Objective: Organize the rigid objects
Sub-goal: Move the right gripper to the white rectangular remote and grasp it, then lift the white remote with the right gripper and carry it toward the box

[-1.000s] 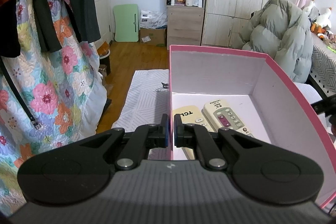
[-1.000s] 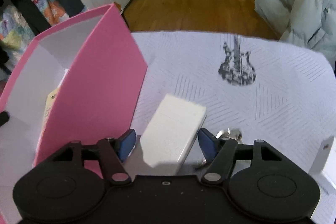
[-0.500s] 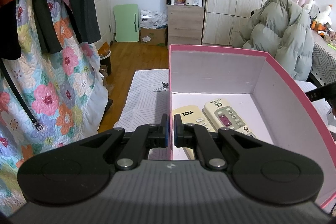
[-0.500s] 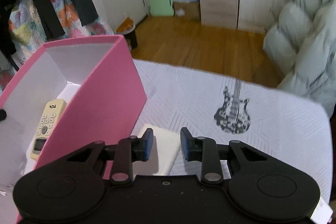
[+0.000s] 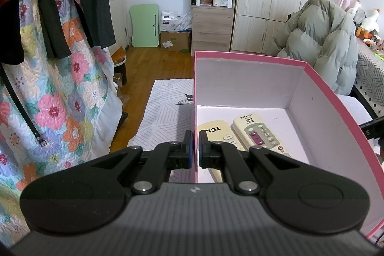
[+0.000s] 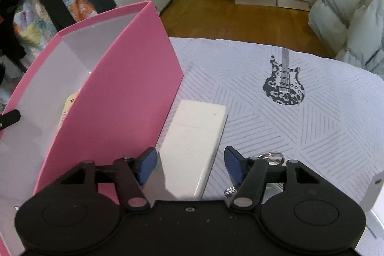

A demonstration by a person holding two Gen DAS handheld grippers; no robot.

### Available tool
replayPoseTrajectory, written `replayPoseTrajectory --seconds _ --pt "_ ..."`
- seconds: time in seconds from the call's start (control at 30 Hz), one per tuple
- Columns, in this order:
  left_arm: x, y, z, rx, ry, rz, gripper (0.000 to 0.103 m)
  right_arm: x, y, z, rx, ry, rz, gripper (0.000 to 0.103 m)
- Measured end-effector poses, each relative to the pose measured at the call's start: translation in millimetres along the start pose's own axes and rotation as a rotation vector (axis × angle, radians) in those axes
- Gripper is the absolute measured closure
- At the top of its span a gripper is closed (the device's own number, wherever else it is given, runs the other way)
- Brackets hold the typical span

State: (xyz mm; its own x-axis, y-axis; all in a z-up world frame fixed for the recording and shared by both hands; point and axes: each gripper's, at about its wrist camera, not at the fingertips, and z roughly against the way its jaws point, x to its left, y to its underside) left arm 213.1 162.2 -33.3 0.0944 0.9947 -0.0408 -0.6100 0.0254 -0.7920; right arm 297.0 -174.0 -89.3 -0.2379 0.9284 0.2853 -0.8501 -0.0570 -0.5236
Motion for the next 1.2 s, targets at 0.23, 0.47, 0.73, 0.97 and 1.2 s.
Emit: replayPoseTrajectory --seconds 0.23,0.47,0.73,0.97,1.2 --pt "-0.3 -1.7 -2.3 0.011 -0.004 -0.004 0.099 6.3 -8.5 -6.0 0.066 -0.061 0.186 0.029" --pt "-0.8 -1.5 -2.8 0.011 -0.007 -0.013 0.099 15.6 -19.4 -9.5 0.165 -0.075 0.368 0.027" --pt "0.5 -2.2 -2.6 0.012 -0.008 -0.009 0.099 29.5 -12.6 -13.1 0.156 -0.024 0.409 0.023" --pt "2.9 -2.9 -2.5 0.011 -0.001 0.005 0.099 21.8 2.3 0.2 0.049 -0.009 0.373 0.037" --pt "2.9 -2.4 -2.8 0.012 0.001 0.01 0.099 7.8 1.3 2.1 0.041 0.06 0.243 0.037"
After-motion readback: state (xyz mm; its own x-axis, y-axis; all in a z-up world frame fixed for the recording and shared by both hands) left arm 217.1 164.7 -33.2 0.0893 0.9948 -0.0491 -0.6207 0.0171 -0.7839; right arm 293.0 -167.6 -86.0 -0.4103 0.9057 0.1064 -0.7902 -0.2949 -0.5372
